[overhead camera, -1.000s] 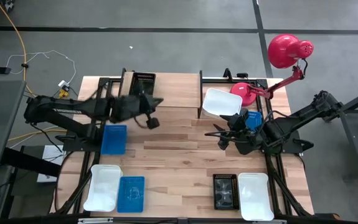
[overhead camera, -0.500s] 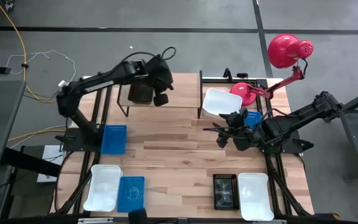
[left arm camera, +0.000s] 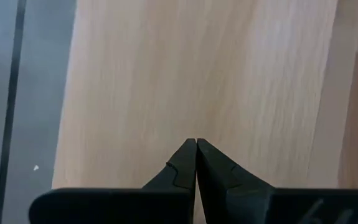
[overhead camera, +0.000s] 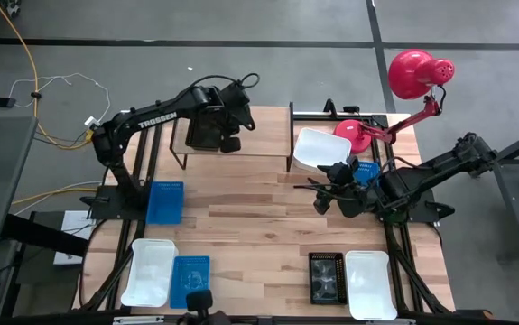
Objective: Stack baskets on shelf by color
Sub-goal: Stack the top right black bin on the black bin on the shelf
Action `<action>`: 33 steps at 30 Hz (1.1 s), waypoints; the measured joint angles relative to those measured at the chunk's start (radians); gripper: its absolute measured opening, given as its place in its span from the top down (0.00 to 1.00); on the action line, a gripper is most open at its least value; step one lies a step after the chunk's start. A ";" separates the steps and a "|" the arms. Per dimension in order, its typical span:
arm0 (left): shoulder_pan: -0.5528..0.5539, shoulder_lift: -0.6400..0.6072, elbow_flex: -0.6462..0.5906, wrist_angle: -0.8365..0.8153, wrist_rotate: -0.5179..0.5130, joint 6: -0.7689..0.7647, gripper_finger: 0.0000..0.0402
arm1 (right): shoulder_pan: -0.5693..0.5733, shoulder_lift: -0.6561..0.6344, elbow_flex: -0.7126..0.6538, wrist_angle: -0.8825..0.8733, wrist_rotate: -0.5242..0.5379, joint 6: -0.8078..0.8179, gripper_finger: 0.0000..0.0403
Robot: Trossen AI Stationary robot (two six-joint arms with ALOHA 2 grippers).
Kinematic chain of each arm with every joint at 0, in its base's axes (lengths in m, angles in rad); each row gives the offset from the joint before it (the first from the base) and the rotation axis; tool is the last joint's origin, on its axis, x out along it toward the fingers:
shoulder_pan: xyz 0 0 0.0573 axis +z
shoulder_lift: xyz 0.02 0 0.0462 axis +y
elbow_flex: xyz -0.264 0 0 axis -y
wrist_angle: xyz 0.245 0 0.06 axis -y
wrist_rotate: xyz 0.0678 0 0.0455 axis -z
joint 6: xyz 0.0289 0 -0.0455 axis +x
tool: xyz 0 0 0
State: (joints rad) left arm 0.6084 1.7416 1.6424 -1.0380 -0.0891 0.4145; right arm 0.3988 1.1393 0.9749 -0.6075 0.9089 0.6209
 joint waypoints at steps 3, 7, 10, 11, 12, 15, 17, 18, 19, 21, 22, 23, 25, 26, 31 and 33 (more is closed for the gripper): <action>0.019 0.000 0.000 -0.013 -0.001 0.007 1.00 | 0.000 0.000 0.000 0.000 0.000 0.000 0.48; 0.034 0.000 0.000 -0.013 -0.001 0.006 1.00 | 0.000 0.000 0.000 0.000 0.000 0.000 0.48; 0.035 0.000 0.000 -0.014 0.000 -0.007 1.00 | 0.000 0.000 0.000 -0.002 0.000 0.000 0.48; 0.034 0.000 0.000 -0.016 0.001 -0.007 1.00 | 0.000 0.000 0.000 -0.003 0.000 0.000 0.48; 0.034 0.000 0.000 -0.021 0.001 -0.005 1.00 | 0.000 0.000 0.000 -0.003 0.000 0.001 0.48; 0.034 0.000 0.000 -0.022 0.000 0.008 1.00 | 0.000 0.000 0.000 -0.003 0.000 0.003 0.48; 0.034 0.000 0.000 -0.022 0.000 0.008 1.00 | 0.000 0.000 0.000 -0.003 0.000 0.006 0.48; 0.034 0.000 0.000 -0.022 0.000 0.008 1.00 | 0.000 0.000 0.000 -0.003 0.000 0.008 0.48; 0.034 0.000 0.000 -0.024 0.000 0.008 1.00 | 0.000 0.000 0.000 -0.003 0.000 0.008 0.48; 0.038 0.000 0.000 -0.033 0.001 0.008 1.00 | 0.000 0.000 0.000 -0.003 0.000 0.008 0.48; 0.040 0.000 0.000 -0.041 0.002 0.008 1.00 | 0.000 0.000 0.000 -0.003 0.000 0.008 0.48; 0.040 0.000 0.000 -0.051 0.002 0.008 1.00 | 0.000 0.000 0.000 -0.003 0.000 0.008 0.48; 0.040 0.000 0.000 -0.064 0.002 0.008 1.00 | 0.000 0.000 0.000 -0.003 0.000 0.008 0.48; 0.040 0.000 0.000 -0.067 0.001 0.008 1.00 | 0.000 0.000 0.000 -0.003 0.000 0.008 0.48; 0.039 -0.007 0.000 -0.070 0.002 -0.014 1.00 | 0.000 0.000 0.000 -0.003 0.000 0.009 0.48; 0.039 -0.008 0.000 -0.079 0.010 -0.019 1.00 | 0.000 0.000 0.000 -0.003 0.000 0.011 0.48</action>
State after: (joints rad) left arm 0.6476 1.7334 1.6421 -1.1172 -0.0796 0.3956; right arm 0.3988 1.1393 0.9749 -0.6102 0.9089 0.6319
